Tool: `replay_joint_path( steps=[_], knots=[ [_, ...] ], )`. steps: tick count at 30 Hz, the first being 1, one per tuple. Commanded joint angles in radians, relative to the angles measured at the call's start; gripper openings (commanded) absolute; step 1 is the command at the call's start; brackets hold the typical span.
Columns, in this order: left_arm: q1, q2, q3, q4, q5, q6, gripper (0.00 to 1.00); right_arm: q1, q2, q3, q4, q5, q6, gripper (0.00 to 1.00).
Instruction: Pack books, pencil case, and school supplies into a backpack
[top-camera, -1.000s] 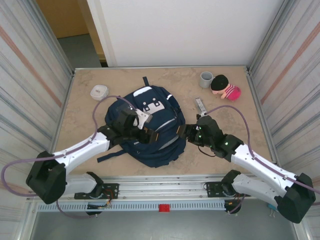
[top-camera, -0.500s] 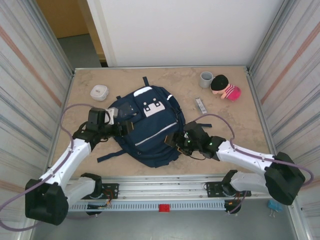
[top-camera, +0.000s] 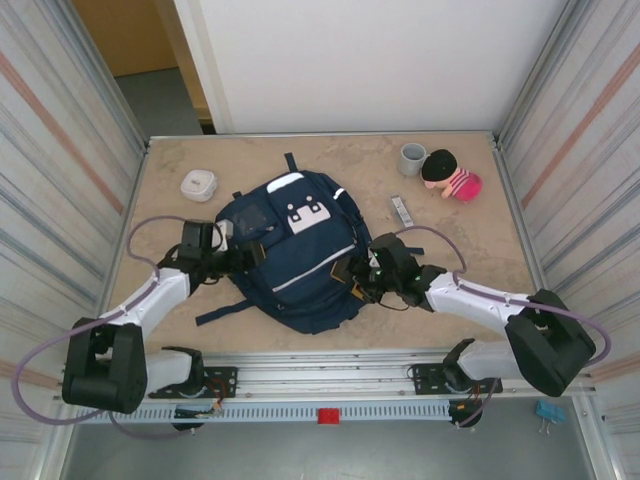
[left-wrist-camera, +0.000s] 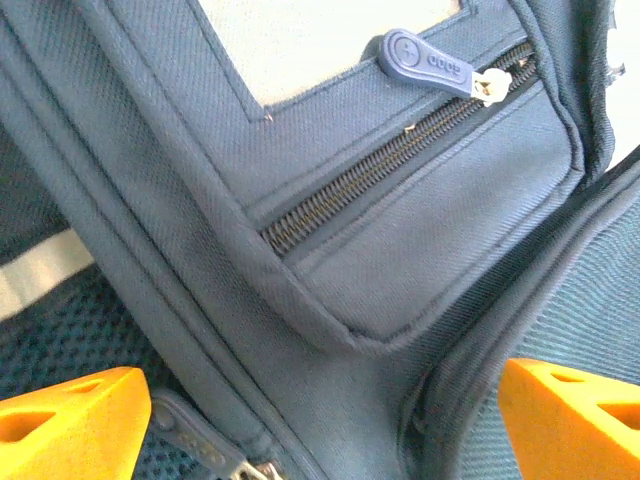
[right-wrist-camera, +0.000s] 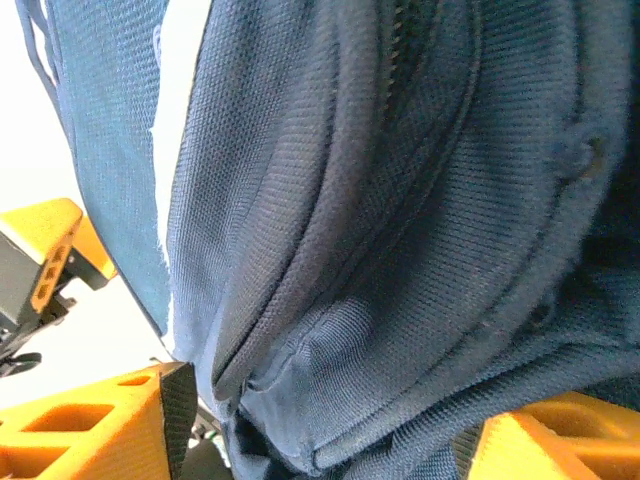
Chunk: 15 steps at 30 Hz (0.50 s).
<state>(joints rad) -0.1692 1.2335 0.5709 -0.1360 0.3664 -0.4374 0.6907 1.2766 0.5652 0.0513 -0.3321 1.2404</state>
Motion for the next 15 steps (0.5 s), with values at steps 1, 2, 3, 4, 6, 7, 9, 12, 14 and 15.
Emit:
replay_joint_path(
  steps=[1, 2, 3, 4, 6, 7, 9, 12, 14, 15],
  knots=[
    [0.004, 0.037, -0.009, 0.089, -0.002, 0.052, 0.88, -0.034, 0.004, 0.051, -0.003, -0.02, -0.049, 0.64],
    [0.004, 0.047, -0.009, 0.095, 0.0, 0.062, 0.87, -0.043, 0.001, 0.052, -0.01, -0.022, -0.056, 0.63],
    [0.001, 0.055, -0.009, 0.101, 0.008, 0.069, 0.86, -0.054, -0.002, 0.052, -0.015, -0.027, -0.06, 0.62],
    [-0.005, 0.061, -0.008, 0.102, 0.015, 0.076, 0.84, -0.068, -0.003, 0.051, -0.019, -0.03, -0.059, 0.61],
    [-0.024, 0.06, -0.012, 0.102, 0.03, 0.085, 0.79, -0.099, 0.001, 0.051, -0.026, -0.038, -0.114, 0.6],
    [-0.038, 0.056, -0.016, 0.101, 0.038, 0.089, 0.77, -0.117, 0.005, 0.052, -0.028, -0.046, -0.125, 0.59],
    [-0.076, 0.042, -0.032, 0.105, 0.046, 0.092, 0.73, -0.16, 0.021, 0.06, -0.031, -0.073, -0.157, 0.58],
    [-0.113, 0.027, -0.072, 0.126, 0.065, 0.083, 0.72, -0.211, 0.042, 0.076, -0.033, -0.111, -0.195, 0.56],
    [-0.118, 0.017, -0.097, 0.139, 0.087, 0.07, 0.71, -0.239, 0.051, 0.092, -0.048, -0.126, -0.23, 0.55],
    [-0.122, 0.011, -0.108, 0.142, 0.094, 0.067, 0.71, -0.256, 0.058, 0.102, -0.057, -0.13, -0.249, 0.54]
  ],
)
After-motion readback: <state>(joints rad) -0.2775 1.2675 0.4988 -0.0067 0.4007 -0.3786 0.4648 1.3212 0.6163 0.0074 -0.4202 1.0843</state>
